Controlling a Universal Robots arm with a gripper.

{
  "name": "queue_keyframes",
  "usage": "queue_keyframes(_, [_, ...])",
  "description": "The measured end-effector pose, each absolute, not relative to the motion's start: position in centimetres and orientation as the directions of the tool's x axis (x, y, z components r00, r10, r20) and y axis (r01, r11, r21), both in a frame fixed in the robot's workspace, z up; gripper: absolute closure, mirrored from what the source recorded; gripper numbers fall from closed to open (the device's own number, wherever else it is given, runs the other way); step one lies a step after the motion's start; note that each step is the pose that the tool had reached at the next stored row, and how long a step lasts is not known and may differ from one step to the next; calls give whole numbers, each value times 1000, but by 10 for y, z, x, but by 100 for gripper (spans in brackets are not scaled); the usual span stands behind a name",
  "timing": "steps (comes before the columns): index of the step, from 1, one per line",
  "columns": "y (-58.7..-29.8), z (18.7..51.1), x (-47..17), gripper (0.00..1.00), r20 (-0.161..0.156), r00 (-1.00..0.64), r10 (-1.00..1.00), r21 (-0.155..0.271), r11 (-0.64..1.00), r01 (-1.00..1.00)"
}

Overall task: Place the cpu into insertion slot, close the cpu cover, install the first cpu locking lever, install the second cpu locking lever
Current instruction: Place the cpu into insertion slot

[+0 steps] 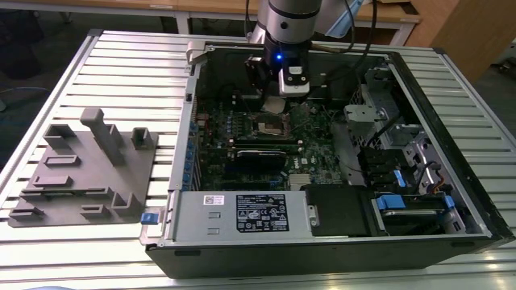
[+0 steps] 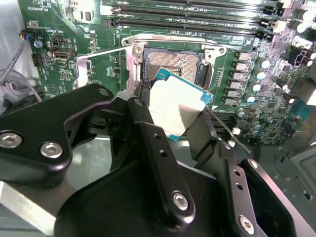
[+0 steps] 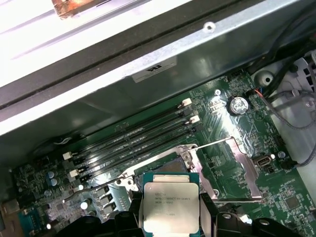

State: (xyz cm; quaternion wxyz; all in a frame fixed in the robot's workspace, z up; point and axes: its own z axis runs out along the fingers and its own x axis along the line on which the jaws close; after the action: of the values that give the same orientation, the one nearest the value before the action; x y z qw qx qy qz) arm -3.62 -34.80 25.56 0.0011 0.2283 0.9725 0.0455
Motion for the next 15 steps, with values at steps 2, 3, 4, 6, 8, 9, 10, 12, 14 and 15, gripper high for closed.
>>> queue_keyframes(2, [-348, 256, -36, 46, 19, -895, 445, 89, 891, 445])
queue_keyframes(3, [-348, 256, -36, 46, 19, -895, 445, 89, 891, 445])
queue_keyframes(4, [-348, 256, -36, 46, 19, -895, 445, 89, 891, 445])
queue_keyframes(6, [-348, 255, -36, 46, 18, -893, 450, 89, 889, 450])
queue_keyframes(8, [-348, 255, -36, 46, 19, -879, 477, 89, 875, 476])
queue_keyframes(9, [-348, 255, -36, 46, 19, -870, 492, 89, 866, 492])
queue_keyframes(10, [-348, 255, -36, 46, 19, -861, 508, 89, 857, 507])
queue_keyframes(12, [-348, 255, -36, 46, 19, -842, 539, 89, 838, 538])
queue_keyframes(14, [-348, 254, -36, 46, 19, -812, 583, 89, 808, 582])
queue_keyframes(15, [-348, 254, -36, 46, 19, -801, 599, 89, 797, 598])
